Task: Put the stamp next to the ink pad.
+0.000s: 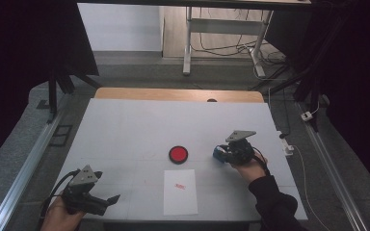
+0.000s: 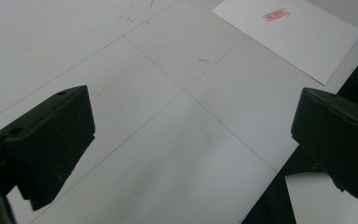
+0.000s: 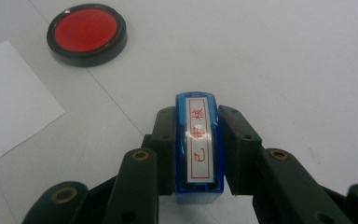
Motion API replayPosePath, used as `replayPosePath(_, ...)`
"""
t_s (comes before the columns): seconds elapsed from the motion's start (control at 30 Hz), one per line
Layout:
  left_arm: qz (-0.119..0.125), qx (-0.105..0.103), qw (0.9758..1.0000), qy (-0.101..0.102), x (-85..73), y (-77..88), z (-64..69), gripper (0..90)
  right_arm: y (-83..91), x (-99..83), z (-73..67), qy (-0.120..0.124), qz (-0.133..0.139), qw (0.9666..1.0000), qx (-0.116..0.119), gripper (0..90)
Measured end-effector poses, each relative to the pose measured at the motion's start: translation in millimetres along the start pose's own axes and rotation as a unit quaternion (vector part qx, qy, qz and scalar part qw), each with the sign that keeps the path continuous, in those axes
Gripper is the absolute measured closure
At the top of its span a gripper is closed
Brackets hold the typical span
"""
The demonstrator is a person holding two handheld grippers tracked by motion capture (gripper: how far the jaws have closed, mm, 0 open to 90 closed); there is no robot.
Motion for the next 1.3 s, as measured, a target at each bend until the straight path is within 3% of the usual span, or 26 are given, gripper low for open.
replayPosePath(0.27, -0.001, 0.0, 1.0, -0.001, 0.0, -0.2, 0.2, 0.0, -2.1, -2.6, 0.3, -0.007, -0.007, 0.9999, 0.0, 65.0)
replayPosePath(0.47, -0.001, 0.0, 1.0, 0.001, 0.0, -0.3, 0.0, 0.0, 1.5, 1.5, -1.2, -0.008, 0.002, 1.0, -0.003, 59.7)
replayPosePath(0.63, 0.0, 0.0, 1.0, 0.002, 0.0, -0.2, -0.2, 0.0, 5.6, 6.3, -5.1, -0.026, 0.012, 0.9996, -0.002, 50.9)
replayPosePath(0.8, 0.0, 0.0, 1.0, 0.002, -0.1, -0.1, -0.2, 0.0, 13.8, 13.5, -13.0, -0.024, 0.025, 0.9993, -0.011, 42.5)
replayPosePath(1.0, 0.001, -0.001, 1.0, 0.001, -0.4, 0.4, -0.4, 0.0, 22.6, 20.5, -22.2, -0.047, 0.045, 0.9977, -0.02, 31.4)
replayPosePath(1.2, 0.001, -0.001, 1.0, 0.0, -0.5, 0.4, -0.2, 0.0, 32.6, 19.8, -28.1, -0.063, 0.048, 0.9967, -0.017, 19.2)
replayPosePath(1.3, 0.0, 0.0, 1.0, 0.0, -0.3, 0.3, 0.0, 0.0, 36.4, 17.3, -28.6, -0.074, 0.051, 0.9956, -0.028, 14.9)
Point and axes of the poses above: each handheld gripper's, and its own axes: y roughly backward along the jaws, x roughly out of its top, z roughly to its right, the point moved 2 cm from there along -y, roughly forward along the jaws, and after that the axes turned 6 degrees about z, right-handed, at the moved point
